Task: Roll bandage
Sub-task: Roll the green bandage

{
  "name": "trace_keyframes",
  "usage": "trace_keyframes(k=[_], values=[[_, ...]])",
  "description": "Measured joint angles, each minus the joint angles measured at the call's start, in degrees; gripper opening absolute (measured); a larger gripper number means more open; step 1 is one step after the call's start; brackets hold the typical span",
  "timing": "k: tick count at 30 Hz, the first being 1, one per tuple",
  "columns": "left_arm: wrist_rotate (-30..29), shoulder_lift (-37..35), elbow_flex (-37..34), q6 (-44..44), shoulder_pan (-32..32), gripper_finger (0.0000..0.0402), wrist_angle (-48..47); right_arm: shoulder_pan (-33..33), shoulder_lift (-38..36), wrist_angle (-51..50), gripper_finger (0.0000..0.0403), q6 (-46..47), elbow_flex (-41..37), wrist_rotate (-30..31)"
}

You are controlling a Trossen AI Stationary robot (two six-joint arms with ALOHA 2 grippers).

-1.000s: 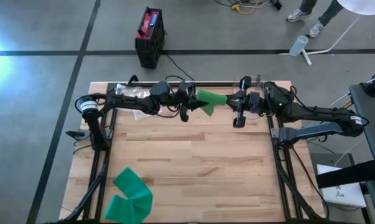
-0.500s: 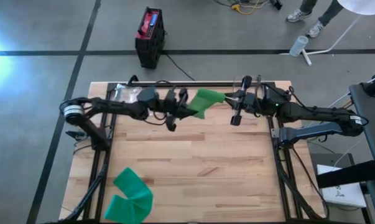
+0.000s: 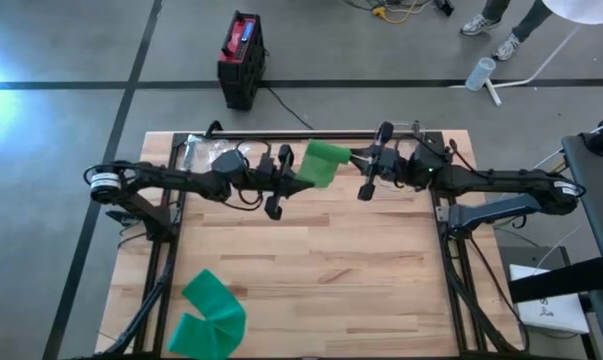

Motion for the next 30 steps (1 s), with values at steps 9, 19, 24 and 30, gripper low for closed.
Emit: trace_keyframes(k=[9,19,24,30], values=[[-7.89,0.25,1.41,2.12,0.50,0.0074,-7.03,0.11,-0.74,3.16,0.0009,3.41,0.02,-1.05],[-8.92,0.29,1.56,1.69,0.93,0.0115,-7.06,0.11,-0.69,2.62,0.0009,2.61,0.02,-2.42],[-8.96,0.29,1.56,-0.62,0.93,0.0013,-6.83,0.11,-0.72,2.55,0.0009,1.80,0.02,-1.56],[-7.57,0.29,1.43,-1.42,0.65,0.0002,-6.75,0.11,-0.74,1.69,0.0009,-0.48,0.02,1.45]])
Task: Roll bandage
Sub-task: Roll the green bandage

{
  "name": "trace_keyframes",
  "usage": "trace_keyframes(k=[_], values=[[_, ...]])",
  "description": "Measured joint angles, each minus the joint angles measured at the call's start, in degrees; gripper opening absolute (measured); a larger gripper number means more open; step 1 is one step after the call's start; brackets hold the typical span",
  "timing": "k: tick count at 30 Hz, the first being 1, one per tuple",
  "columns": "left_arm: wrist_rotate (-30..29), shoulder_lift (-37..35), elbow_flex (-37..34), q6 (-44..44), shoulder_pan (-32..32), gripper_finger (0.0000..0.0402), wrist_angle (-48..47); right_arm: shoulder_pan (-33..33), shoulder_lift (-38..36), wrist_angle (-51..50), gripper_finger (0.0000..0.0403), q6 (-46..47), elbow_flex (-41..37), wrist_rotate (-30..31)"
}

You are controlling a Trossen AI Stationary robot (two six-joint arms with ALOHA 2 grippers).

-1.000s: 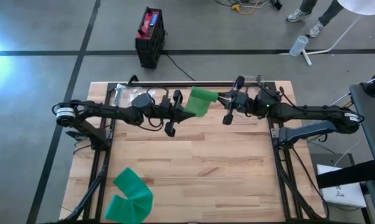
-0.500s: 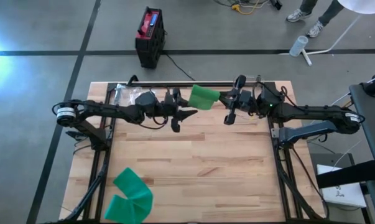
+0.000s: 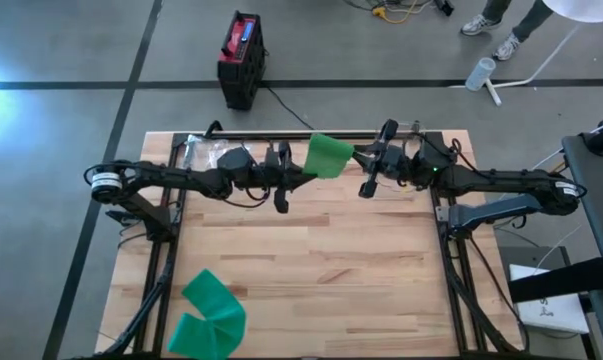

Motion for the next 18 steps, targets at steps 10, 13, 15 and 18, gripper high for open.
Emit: trace_keyframes(k=[10,13,15,18], values=[[4.61,-2.10,-0.04,-4.25,-3.21,0.0000,0.17,0.00,0.01,-6.34,0.0009,-6.40,0.00,5.36],[4.68,-4.23,-0.04,-5.33,-3.33,0.0000,0.37,0.00,0.02,-7.18,0.0009,-6.64,0.00,5.28],[4.56,-5.41,0.02,-6.06,-3.33,0.0000,2.35,0.00,0.02,-7.77,0.0009,-6.43,0.00,5.26],[4.52,-5.97,1.19,-7.14,-3.30,0.0000,4.62,0.00,0.60,-7.80,0.0009,-4.57,0.00,4.18]])
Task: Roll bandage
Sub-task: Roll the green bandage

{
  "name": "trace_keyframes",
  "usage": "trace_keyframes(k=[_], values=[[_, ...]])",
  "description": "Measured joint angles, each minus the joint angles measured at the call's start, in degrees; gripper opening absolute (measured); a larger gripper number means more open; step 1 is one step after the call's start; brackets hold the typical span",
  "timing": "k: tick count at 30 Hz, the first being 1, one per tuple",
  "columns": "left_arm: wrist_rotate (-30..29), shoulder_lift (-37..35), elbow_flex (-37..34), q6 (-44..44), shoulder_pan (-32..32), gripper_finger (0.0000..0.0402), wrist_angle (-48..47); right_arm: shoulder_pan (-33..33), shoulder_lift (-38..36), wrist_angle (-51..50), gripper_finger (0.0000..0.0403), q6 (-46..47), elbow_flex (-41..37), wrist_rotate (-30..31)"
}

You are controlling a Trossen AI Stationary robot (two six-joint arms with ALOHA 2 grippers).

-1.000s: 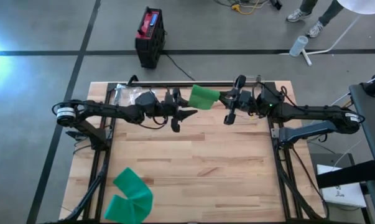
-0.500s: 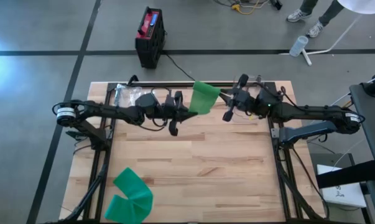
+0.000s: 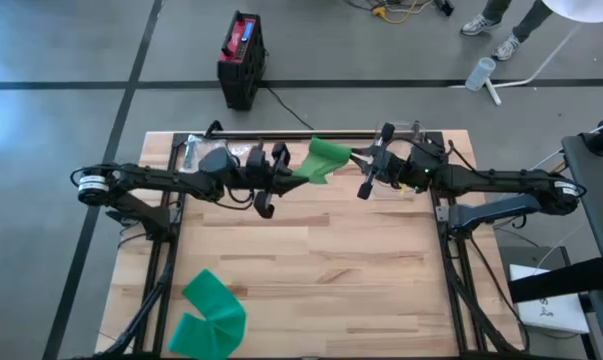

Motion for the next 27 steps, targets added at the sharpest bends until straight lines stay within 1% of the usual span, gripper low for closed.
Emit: trace_keyframes(k=[5,10,11,16,20,24,27], values=[[0.00,1.45,4.11,0.36,0.11,0.0000,-2.14,0.02,2.43,-0.15,0.0009,3.30,-0.02,-2.84],[-0.53,4.66,7.77,0.07,0.43,0.0000,-5.30,0.00,5.76,0.67,0.0009,4.55,-0.05,-2.75],[-1.49,4.86,8.24,0.07,0.79,0.0000,-6.07,0.00,6.06,0.73,0.0009,4.55,-0.06,-2.63],[-3.28,4.66,8.32,0.33,3.51,0.0000,-6.51,0.13,6.26,0.07,0.0009,4.86,-0.04,-3.41],[-6.00,4.66,8.23,0.82,4.97,0.0000,-7.14,0.12,5.89,-1.96,0.0009,5.00,-0.04,-3.46],[-5.61,4.60,8.16,0.24,5.25,0.0000,-7.52,0.11,5.87,-4.08,0.0009,5.41,-0.04,-3.25],[-3.00,3.64,8.25,-1.31,4.49,0.0000,-7.53,0.02,5.83,-4.22,0.0009,5.40,-0.04,-2.18]])
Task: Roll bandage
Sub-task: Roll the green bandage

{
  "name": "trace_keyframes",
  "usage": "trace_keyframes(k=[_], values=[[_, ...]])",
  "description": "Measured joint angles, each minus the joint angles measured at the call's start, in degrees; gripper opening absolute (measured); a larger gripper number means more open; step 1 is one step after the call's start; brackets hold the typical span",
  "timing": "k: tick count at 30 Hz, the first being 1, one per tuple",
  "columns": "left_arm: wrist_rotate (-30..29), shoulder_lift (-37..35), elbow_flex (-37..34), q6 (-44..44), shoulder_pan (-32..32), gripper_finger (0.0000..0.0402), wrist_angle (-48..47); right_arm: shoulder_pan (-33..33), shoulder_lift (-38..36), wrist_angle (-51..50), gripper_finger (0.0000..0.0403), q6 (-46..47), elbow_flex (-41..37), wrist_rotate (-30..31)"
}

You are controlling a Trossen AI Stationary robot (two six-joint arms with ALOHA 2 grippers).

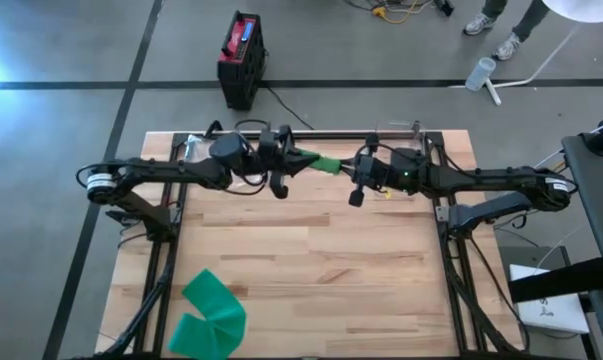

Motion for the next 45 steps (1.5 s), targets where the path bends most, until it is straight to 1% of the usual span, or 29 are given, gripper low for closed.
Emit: trace_keyframes(k=[6,10,14,16,18,20,22,24,26,33,38,42,45], values=[[-0.30,-2.92,-0.08,1.29,-2.28,0.0000,-2.69,-0.02,-0.74,0.01,0.0009,-0.48,0.00,1.65],[-4.84,-4.92,-0.08,4.18,-3.68,0.0000,-7.88,-0.02,-0.81,-0.50,0.0009,-0.63,0.00,2.05],[-6.14,-6.45,-0.11,5.09,-5.96,0.0000,-11.49,-0.03,-0.81,-1.85,0.0009,-1.32,0.00,6.51],[-6.66,-6.95,-0.18,6.04,-7.18,0.0000,-13.10,-0.02,-0.81,-2.36,0.0009,-1.57,0.00,7.59],[-9.49,-7.47,-0.19,7.42,-7.77,0.0000,-14.08,0.00,-0.82,-2.38,0.0009,-2.05,0.00,7.57],[-14.77,-8.20,-0.18,9.45,-7.73,0.0000,-15.41,-0.02,-0.98,-2.58,0.0009,-2.14,0.00,7.53],[-20.65,-8.37,-0.17,11.43,-7.65,0.0000,-16.25,-0.02,-1.01,-2.63,0.0009,-2.05,0.00,5.97],[-23.53,-8.18,-0.17,13.10,-7.34,0.0000,-16.46,-0.02,-1.01,-2.88,0.0009,-1.24,-0.02,3.19],[-23.89,-7.65,0.04,13.59,-6.82,0.0000,-16.14,-0.02,-0.94,-2.83,0.0009,-0.75,-0.02,1.91],[-24.31,-5.87,0.49,13.45,-5.03,0.0000,-15.96,-0.02,-0.06,-2.75,0.0009,-0.49,-0.04,1.64],[-27.29,-4.99,0.51,13.07,-3.99,0.0000,-15.35,-0.02,0.04,-2.71,0.0009,0.49,-0.07,-2.60],[-27.45,-4.52,0.51,10.67,-3.29,0.0000,-14.02,-0.02,0.04,-2.63,0.0009,0.50,-0.07,-2.82],[-27.22,-3.77,0.51,9.96,-3.28,0.0000,-14.03,-0.04,0.04,-2.19,0.0009,1.95,-0.07,-5.88]])
